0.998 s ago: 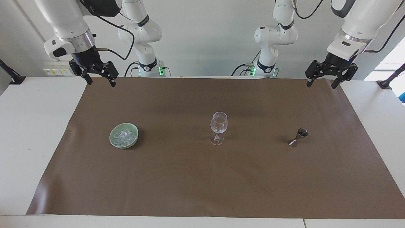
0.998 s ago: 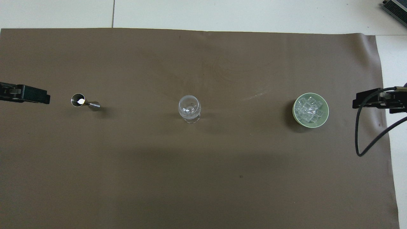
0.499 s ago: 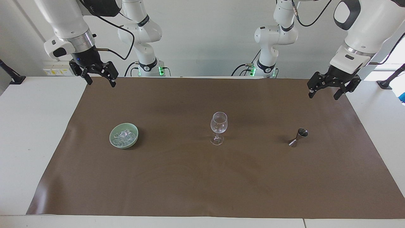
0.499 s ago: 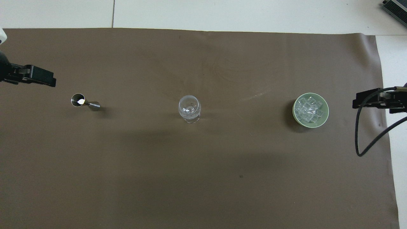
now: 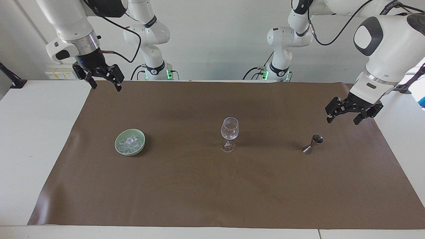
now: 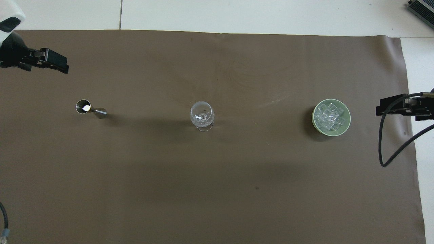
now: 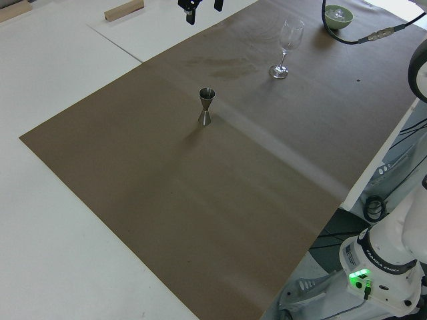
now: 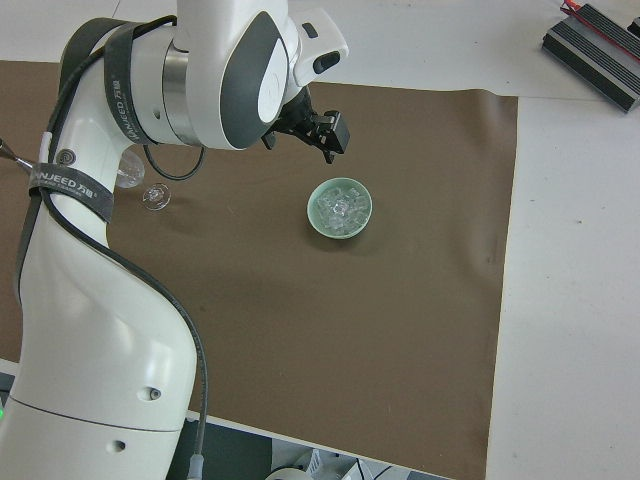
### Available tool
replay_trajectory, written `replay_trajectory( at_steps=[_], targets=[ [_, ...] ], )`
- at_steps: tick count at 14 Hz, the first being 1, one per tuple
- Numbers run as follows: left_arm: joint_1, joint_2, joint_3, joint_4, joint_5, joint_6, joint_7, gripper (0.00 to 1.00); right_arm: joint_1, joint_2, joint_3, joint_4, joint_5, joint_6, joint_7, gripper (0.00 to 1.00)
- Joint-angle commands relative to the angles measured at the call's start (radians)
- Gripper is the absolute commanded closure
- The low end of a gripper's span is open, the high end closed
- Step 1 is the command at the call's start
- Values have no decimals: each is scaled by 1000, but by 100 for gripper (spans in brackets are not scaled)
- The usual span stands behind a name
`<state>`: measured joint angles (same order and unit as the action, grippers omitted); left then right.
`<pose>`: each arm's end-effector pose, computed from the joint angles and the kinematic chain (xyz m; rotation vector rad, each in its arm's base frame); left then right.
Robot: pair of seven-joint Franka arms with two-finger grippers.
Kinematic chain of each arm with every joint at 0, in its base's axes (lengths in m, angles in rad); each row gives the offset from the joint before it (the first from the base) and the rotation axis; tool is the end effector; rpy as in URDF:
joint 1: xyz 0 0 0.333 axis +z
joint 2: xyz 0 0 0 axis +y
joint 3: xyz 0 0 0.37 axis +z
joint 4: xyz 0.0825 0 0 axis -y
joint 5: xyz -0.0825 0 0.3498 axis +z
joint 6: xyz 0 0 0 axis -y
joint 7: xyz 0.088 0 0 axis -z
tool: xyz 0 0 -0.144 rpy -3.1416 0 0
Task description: Pour wine and add ice with both arms
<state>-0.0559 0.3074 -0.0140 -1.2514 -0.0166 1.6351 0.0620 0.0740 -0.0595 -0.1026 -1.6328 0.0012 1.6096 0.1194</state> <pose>0.6365 -0.0453 0.6106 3.1116 -0.2035 0.1189 0.5034 -0.0161 0.6480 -3.1236 0.2315 -0.0558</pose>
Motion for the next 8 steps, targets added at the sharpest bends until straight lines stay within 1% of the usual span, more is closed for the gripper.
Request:
replay_trajectory(
  at_steps=[1, 5, 8],
  targets=[
    [8, 58, -4, 49, 15, 43, 5, 0, -8, -23, 3, -25, 26, -2, -21, 0],
    [19, 120, 0, 76, 14, 103, 5, 0, -8, -25, 3, -25, 26, -2, -21, 0],
    [36, 121, -3, 46, 12, 155, 5, 0, -8, -23, 3, -25, 26, -2, -21, 0]
  ],
)
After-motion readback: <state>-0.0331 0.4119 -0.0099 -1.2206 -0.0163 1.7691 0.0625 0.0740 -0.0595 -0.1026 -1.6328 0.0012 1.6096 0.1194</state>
